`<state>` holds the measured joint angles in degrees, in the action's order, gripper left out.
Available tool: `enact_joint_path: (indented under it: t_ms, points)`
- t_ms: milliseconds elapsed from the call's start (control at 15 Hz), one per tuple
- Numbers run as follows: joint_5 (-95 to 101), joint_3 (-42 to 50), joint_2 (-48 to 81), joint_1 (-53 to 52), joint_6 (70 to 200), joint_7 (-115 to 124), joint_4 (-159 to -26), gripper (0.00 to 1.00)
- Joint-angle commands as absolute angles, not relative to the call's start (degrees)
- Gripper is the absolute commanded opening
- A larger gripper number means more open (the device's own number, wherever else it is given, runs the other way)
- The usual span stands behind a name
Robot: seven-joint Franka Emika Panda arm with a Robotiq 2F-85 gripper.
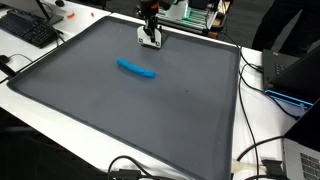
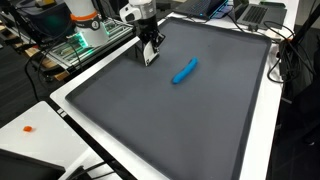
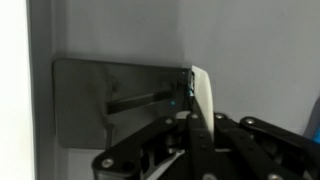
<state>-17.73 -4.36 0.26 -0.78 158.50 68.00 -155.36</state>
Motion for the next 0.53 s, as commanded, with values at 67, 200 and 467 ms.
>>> enact_joint_path:
  t_ms: [67,200,467]
  points:
    - [-13.5,-3.9,-4.8,-1.5,157.7,69.2,-156.9,0.01]
    - [-13.5,-4.2,-6.7,-1.5,156.1,67.7,-156.5,0.01]
    - [-11.6,-4.7,-7.9,-1.7,150.2,63.6,-152.9,0.01]
